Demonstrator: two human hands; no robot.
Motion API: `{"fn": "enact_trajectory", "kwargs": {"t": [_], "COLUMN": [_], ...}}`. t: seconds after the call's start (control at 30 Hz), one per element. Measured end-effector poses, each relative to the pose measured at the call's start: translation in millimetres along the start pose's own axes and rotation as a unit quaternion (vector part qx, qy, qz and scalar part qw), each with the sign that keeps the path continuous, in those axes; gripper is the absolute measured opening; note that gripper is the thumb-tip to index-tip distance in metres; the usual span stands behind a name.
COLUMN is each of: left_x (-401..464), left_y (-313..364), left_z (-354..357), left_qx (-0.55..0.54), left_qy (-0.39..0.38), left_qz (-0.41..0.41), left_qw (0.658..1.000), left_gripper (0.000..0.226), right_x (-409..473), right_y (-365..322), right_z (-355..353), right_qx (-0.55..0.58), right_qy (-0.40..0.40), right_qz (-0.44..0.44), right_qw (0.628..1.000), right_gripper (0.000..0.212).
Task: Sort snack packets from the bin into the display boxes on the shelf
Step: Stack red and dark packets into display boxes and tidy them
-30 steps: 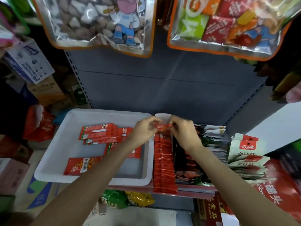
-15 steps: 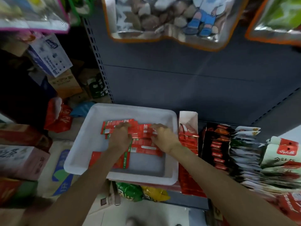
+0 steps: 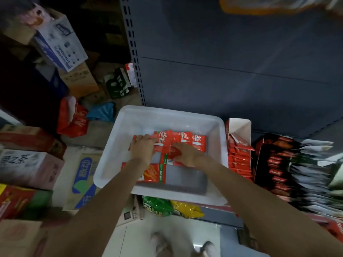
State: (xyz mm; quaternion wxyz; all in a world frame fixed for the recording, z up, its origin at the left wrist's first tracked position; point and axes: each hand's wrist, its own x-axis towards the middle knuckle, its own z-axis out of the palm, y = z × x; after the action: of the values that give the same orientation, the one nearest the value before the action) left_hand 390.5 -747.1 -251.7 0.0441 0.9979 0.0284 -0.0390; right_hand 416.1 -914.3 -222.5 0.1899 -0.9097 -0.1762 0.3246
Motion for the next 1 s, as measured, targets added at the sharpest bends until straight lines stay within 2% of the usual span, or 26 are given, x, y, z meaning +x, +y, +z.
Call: {"fn": "enact_trajectory", "kwargs": {"t": [0.1, 0.17, 0.2, 0.27, 0.33, 0.4, 0.47, 0.6, 0.7, 0.77, 0.83, 0.93, 1.0], "left_x": [-13, -18, -19, -18, -14, -8, -2, 6, 11, 13, 15, 12, 12], "left_y": [0, 7, 15, 36, 60, 84, 107, 157, 188, 201, 209, 212, 212], "left_z": [-22, -43, -53, -73, -88, -98, -104, -120, -124, -122, -115, -103, -99], "left_qx": [-0.152, -0.285, -0.320, -0.383, -0.468, -0.504, -0.501, -0.498, -0.491, -0.480, -0.466, -0.436, -0.428], "left_qy": [0.052, 0.100, 0.105, 0.089, 0.062, 0.071, 0.096, 0.096, 0.091, 0.086, 0.074, 0.062, 0.069], "left_qz": [-0.010, 0.016, 0.039, 0.071, 0.060, 0.046, 0.043, 0.081, 0.102, 0.111, 0.112, 0.099, 0.086], "left_qw": [0.987, 0.953, 0.941, 0.917, 0.879, 0.860, 0.859, 0.858, 0.860, 0.866, 0.874, 0.892, 0.897], "left_gripper": [0.027, 0.022, 0.020, 0.015, 0.009, 0.009, 0.014, 0.011, 0.013, 0.009, 0.007, 0.008, 0.009], "right_x": [-15, -28, -34, -45, -60, -77, -93, -124, -143, -148, -147, -144, -146], "right_y": [2, 3, 5, 10, 16, 26, 41, 75, 96, 106, 116, 121, 119], "right_z": [-15, -26, -31, -44, -59, -75, -89, -111, -119, -119, -117, -115, -115], "right_qx": [0.160, 0.220, 0.253, 0.337, 0.392, 0.416, 0.399, 0.284, 0.256, 0.242, 0.215, 0.142, 0.119], "right_qy": [0.089, 0.152, 0.177, 0.204, 0.226, 0.257, 0.305, 0.421, 0.461, 0.469, 0.459, 0.403, 0.389], "right_qz": [-0.028, -0.062, -0.079, -0.121, -0.142, -0.139, -0.139, -0.114, -0.104, -0.083, -0.050, -0.018, -0.032], "right_qw": [0.983, 0.962, 0.948, 0.911, 0.880, 0.861, 0.854, 0.854, 0.843, 0.845, 0.860, 0.904, 0.913], "right_gripper": [0.060, 0.063, 0.059, 0.036, 0.014, 0.007, 0.007, 0.003, 0.016, 0.026, 0.021, 0.009, 0.013]}}
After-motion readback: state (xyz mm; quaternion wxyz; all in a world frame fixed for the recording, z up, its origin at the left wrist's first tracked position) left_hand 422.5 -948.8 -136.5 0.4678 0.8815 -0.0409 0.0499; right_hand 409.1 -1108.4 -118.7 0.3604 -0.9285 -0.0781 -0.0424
